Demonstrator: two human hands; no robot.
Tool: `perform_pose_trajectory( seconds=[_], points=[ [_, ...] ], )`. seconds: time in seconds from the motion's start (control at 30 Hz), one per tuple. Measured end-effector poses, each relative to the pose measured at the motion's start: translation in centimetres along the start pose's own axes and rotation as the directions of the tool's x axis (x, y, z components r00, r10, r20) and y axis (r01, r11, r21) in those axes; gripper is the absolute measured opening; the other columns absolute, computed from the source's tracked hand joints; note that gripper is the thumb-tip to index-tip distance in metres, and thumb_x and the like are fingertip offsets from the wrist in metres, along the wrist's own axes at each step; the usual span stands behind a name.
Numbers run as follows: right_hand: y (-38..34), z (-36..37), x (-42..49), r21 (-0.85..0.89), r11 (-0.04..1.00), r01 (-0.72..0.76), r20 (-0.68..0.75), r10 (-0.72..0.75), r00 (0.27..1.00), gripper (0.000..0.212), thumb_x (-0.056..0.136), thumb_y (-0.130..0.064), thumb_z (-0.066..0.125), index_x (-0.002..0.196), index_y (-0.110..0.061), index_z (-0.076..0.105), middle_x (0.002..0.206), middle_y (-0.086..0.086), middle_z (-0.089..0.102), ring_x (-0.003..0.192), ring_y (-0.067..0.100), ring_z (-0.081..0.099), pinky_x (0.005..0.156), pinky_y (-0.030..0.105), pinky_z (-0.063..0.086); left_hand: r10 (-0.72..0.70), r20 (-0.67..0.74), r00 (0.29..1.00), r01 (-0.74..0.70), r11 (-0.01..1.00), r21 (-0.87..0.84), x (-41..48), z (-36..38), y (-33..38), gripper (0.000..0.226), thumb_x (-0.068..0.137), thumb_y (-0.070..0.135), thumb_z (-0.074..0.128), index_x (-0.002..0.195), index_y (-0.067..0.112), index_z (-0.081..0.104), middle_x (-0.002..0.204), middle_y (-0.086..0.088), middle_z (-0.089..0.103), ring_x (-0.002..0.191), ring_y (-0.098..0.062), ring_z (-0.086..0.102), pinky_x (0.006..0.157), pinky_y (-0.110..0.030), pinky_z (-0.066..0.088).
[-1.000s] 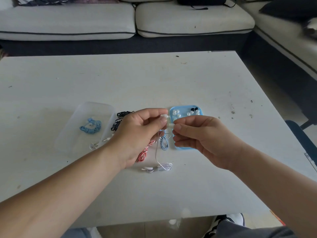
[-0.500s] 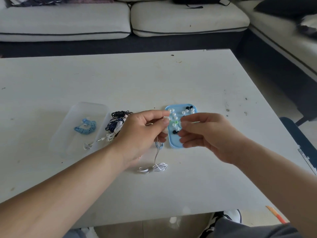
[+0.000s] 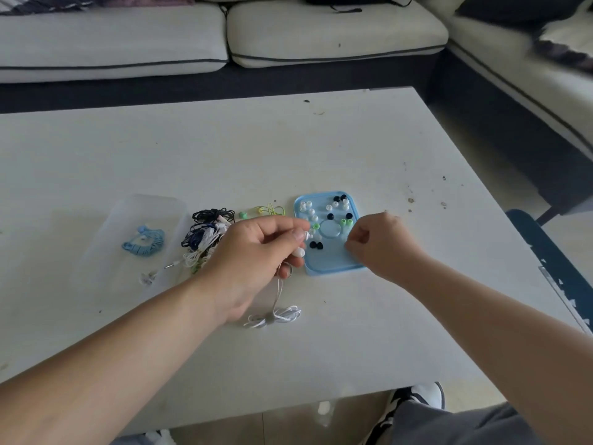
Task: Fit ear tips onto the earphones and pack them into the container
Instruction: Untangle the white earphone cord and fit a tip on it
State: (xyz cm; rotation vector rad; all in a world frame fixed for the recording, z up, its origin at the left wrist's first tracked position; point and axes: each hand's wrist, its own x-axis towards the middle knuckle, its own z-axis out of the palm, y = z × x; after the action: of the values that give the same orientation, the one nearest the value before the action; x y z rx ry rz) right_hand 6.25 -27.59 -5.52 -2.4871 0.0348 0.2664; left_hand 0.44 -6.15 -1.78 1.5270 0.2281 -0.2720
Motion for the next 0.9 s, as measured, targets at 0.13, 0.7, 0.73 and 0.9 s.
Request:
perform_pose_trajectory(
  seconds=[0.13, 0.7, 0.73, 0.9],
  points=[
    [0.1, 0.3, 0.3, -0.008, 1.0, 0.019, -0.022, -0.019, 1.0, 0.013, 0.079, -0.003, 0.064, 0.077, -0.015, 0.071, 0.078, 0.002, 0.07, 0.07, 0.027, 0.065, 0.061, 0.033, 0.055, 0.003, -0.006, 1.0, -0.003, 1.0, 0.0, 0.1, -0.5, 0.1, 0.015, 0.099, 0.007, 0.065, 0.105, 0.013, 0.078, 0.076, -0.006, 0.069, 0.069, -0.014, 0.065, 0.055, -0.021, 0.049],
    [0.4, 0.7, 0.4, -0.154, 0.984, 0.086, -0.02, -0.09, 0.996, 0.01, 0.08, -0.008, 0.063, 0.073, -0.007, 0.07, 0.076, 0.013, 0.069, 0.077, 0.037, 0.067, 0.063, 0.042, 0.056, 0.007, -0.029, 1.0, -0.007, 1.0, -0.003, -0.1, -1.2, 0.1, 0.014, 0.099, 0.007, 0.066, 0.105, 0.014, 0.077, 0.083, -0.009, 0.071, 0.07, -0.016, 0.067, 0.059, -0.025, 0.051],
    [0.4, 0.6, 0.3, -0.155, 0.984, 0.09, -0.022, -0.095, 0.995, 0.012, 0.081, -0.007, 0.061, 0.072, -0.009, 0.069, 0.075, 0.01, 0.068, 0.076, 0.035, 0.066, 0.062, 0.04, 0.055, 0.006, -0.032, 0.999, -0.006, 1.0, -0.002, -0.1, -1.2, 0.1, 0.015, 0.099, 0.007, 0.066, 0.105, 0.014, 0.078, 0.083, -0.009, 0.071, 0.071, -0.016, 0.067, 0.059, -0.025, 0.051],
    [-0.6, -0.2, -0.1, -0.102, 0.992, 0.073, -0.052, -0.078, 0.996, 0.013, 0.081, -0.006, 0.06, 0.074, -0.011, 0.07, 0.075, 0.007, 0.07, 0.067, 0.03, 0.067, 0.058, 0.035, 0.058, -0.001, -0.043, 0.999, 0.001, 1.0, -0.001, -0.1, -1.4, 0.2, 0.015, 0.1, 0.008, 0.065, 0.105, 0.016, 0.078, 0.081, -0.007, 0.07, 0.073, -0.017, 0.068, 0.06, -0.026, 0.051]
  ],
)
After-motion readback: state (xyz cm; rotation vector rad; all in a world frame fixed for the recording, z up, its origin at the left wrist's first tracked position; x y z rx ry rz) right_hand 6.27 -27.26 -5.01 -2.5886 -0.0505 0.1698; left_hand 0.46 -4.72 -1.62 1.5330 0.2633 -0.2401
